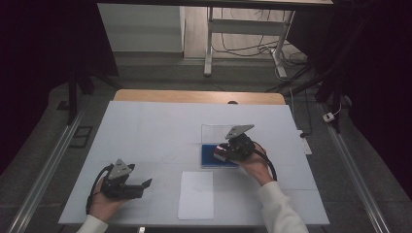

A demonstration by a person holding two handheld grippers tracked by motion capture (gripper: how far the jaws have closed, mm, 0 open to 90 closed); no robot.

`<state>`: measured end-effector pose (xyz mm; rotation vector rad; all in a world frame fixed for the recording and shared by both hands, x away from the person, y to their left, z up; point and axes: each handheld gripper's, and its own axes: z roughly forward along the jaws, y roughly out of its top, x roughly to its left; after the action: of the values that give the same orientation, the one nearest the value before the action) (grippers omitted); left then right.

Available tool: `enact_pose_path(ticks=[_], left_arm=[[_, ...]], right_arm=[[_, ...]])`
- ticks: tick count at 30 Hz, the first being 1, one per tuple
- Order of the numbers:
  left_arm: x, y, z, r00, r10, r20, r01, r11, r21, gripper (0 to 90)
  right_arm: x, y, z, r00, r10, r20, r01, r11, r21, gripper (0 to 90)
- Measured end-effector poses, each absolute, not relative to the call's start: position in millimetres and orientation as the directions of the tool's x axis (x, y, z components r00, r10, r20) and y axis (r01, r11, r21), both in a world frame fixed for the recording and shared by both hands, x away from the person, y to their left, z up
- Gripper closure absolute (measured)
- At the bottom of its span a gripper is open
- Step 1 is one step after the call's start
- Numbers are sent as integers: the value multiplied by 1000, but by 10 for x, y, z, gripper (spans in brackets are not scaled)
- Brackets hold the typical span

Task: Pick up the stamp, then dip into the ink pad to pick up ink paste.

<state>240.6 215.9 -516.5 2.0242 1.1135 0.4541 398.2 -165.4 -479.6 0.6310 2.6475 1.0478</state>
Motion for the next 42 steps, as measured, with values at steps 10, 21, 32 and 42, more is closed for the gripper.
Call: enact_pose_path(ticks=[10,21,32,42], left_arm=[[2404,2170,-5178,556,830,-54,560,-325,762,163],[2391,2168,-5183,556,829,-53,559,-326,762,164],[2391,2163,-5189,557,829,-48,562,-334,757,164],[2385,2165,-5186,557,829,-51,564,-331,757,164]], right_arm=[[3956,-1639,-4791,-883,462,-81,284,665,690,698],[3924,-1655,-4720,-875,475,-90,280,649,708,701],[3904,-1635,-4663,-880,461,-112,258,664,702,700],[3906,-1584,-4667,-887,447,-118,261,695,670,701]])
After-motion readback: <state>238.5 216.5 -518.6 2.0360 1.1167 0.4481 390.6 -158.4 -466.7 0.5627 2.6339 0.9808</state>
